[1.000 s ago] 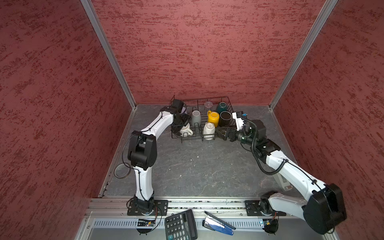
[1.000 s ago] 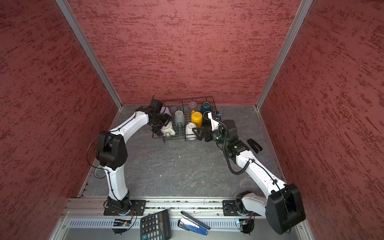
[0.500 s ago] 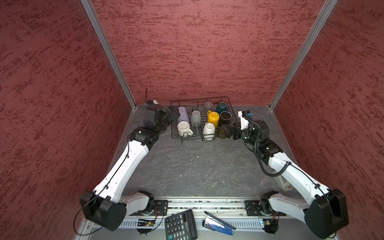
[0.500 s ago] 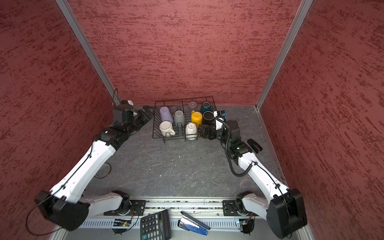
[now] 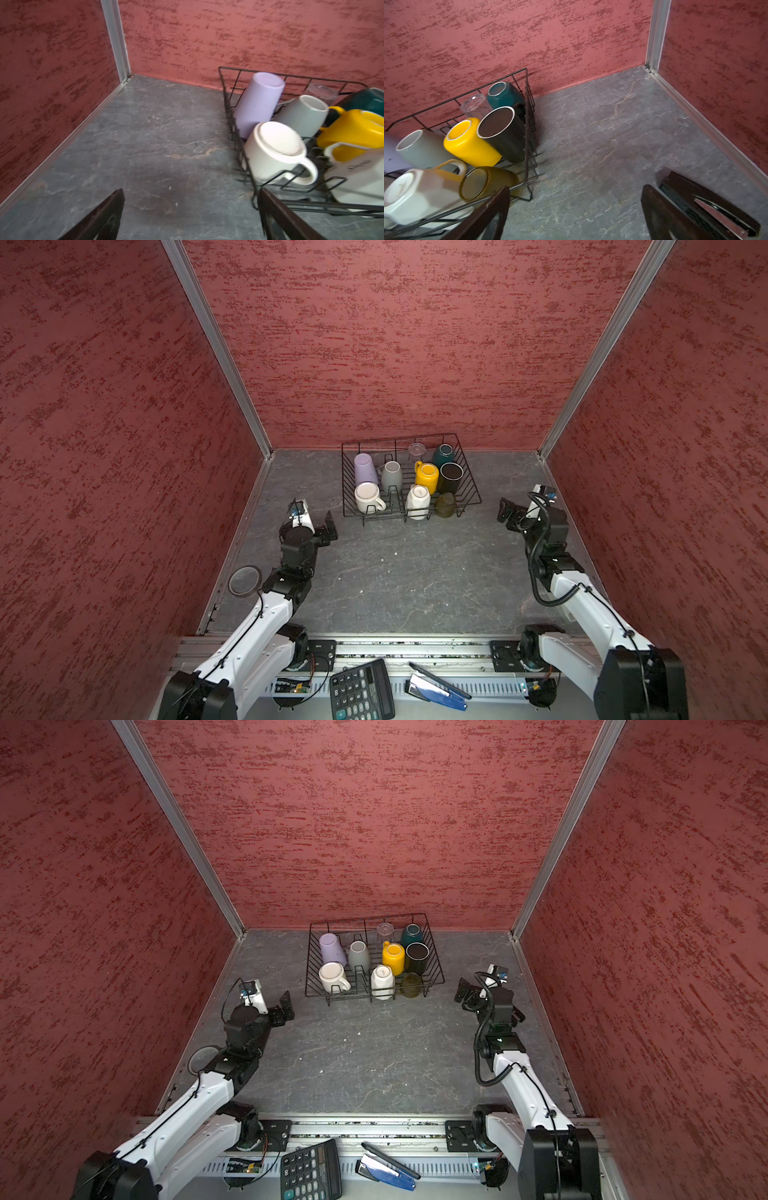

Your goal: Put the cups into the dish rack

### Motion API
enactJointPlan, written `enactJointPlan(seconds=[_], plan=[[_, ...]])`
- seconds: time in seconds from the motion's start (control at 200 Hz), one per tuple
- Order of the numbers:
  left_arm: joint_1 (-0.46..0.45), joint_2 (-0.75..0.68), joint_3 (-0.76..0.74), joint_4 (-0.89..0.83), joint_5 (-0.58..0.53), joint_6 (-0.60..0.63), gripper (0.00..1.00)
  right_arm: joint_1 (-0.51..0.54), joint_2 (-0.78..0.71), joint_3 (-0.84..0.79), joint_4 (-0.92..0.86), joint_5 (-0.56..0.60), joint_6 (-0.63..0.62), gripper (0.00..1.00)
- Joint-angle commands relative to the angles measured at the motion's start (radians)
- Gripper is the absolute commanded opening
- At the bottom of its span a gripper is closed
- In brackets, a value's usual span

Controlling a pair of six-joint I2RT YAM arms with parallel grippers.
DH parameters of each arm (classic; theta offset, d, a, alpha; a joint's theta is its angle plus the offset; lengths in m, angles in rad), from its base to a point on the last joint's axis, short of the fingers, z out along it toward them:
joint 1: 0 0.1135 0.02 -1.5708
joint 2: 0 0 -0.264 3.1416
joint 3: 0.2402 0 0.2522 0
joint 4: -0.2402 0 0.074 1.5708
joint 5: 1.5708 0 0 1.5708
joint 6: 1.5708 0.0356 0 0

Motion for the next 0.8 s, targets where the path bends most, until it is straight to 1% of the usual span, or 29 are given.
enactJointPlan(seconds=[0.0, 0.12, 0.145, 0.205, 0.265, 0.371, 0.476, 0.581, 0.696, 0.791], plan=[[0.087, -0.029, -0.044, 0.197, 0.054, 0.030, 1.00, -0.048, 0.029, -0.019, 0.104, 0.074, -0.033, 0.99], [0.214, -0.041, -0.130, 0.255, 0.166, -0.027, 1.00, -0.088, 0.069, -0.087, 0.265, 0.042, -0.058, 0.99], [0.233, -0.035, -0.143, 0.256, 0.181, -0.033, 1.00, -0.091, 0.075, -0.104, 0.305, 0.046, -0.070, 0.99], [0.260, -0.002, -0.170, 0.336, 0.201, -0.022, 1.00, -0.093, 0.091, -0.156, 0.415, 0.067, -0.089, 0.99], [0.264, 0.055, -0.194, 0.404, 0.206, -0.001, 1.00, -0.095, 0.113, -0.203, 0.523, 0.072, -0.115, 0.99], [0.264, 0.177, -0.207, 0.541, 0.222, -0.011, 1.00, -0.096, 0.167, -0.265, 0.689, 0.062, -0.153, 0.99], [0.264, 0.298, -0.194, 0.684, 0.228, 0.033, 1.00, -0.096, 0.242, -0.293, 0.821, 0.020, -0.159, 0.99], [0.256, 0.398, -0.164, 0.765, 0.246, 0.055, 1.00, -0.096, 0.335, -0.296, 0.922, -0.052, -0.159, 0.99], [0.253, 0.541, -0.150, 0.893, 0.220, 0.079, 1.00, -0.097, 0.434, -0.329, 1.093, -0.066, -0.166, 0.99], [0.249, 0.667, -0.149, 1.037, 0.242, 0.088, 1.00, -0.095, 0.532, -0.363, 1.227, -0.102, -0.177, 0.99]])
